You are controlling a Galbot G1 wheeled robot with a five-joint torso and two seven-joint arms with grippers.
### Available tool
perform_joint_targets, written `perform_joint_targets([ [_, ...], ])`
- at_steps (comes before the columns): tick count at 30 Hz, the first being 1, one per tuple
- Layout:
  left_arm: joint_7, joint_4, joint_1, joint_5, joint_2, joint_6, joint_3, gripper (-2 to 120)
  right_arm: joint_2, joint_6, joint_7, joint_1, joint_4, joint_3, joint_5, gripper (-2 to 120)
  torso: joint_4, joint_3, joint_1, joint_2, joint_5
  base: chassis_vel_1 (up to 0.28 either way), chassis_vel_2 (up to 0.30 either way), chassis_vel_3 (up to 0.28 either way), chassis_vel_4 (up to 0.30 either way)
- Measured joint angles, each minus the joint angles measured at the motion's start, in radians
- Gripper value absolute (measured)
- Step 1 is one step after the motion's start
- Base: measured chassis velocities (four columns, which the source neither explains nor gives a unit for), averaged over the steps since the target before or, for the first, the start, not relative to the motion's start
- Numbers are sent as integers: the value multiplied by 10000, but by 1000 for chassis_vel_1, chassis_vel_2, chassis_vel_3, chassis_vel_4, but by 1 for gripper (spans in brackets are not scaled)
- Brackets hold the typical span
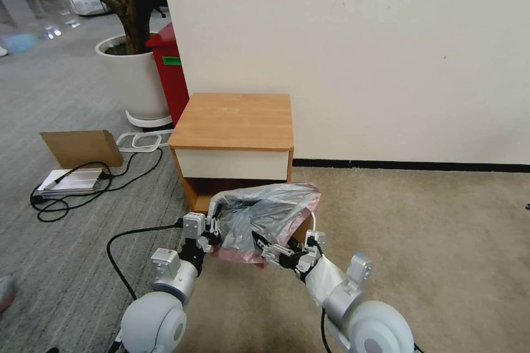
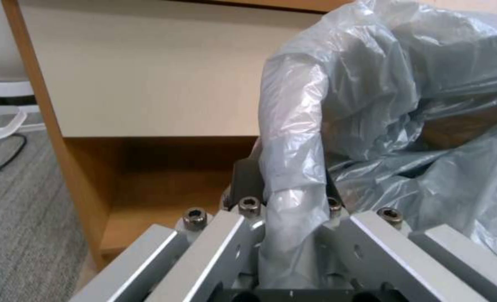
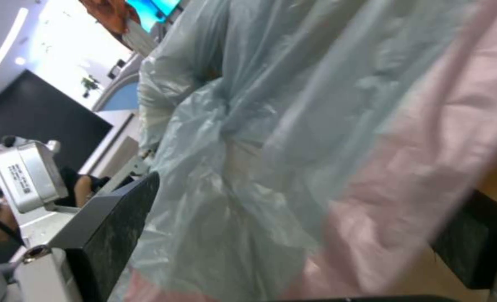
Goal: Pick up the garbage bag from the table and place it over the trash can.
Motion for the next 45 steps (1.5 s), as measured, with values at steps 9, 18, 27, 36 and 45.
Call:
perform_joint_targets([
  [9, 6, -21, 121, -2, -60, 0, 74, 3, 283, 238, -457, -20, -256, 45, -54, 96, 0, 0, 0, 0, 0, 0, 0, 0, 0],
  [18, 4, -4, 70, -43, -14, -3, -9, 3, 345, 337, -557, -67, -366, 79, -302, 64, 0, 0, 0, -1, 0, 0, 0, 0, 0],
  [27, -32, 65, -57, -167, -10, 7, -89, 3, 288, 369, -597, -50, -365, 117, -371, 34, 0, 0, 0, -1, 0, 0, 0, 0, 0],
  [36, -70, 116, -197, -287, -28, 51, -146, 3, 290, 410, -647, -56, -366, 143, -514, 2, 0, 0, 0, 0, 0, 0, 0, 0, 0],
  [45, -80, 123, -213, -305, -32, 59, -193, 3, 409, 430, -677, -20, -417, 73, -648, 0, 0, 0, -1, 0, 0, 0, 0, 0, 0],
])
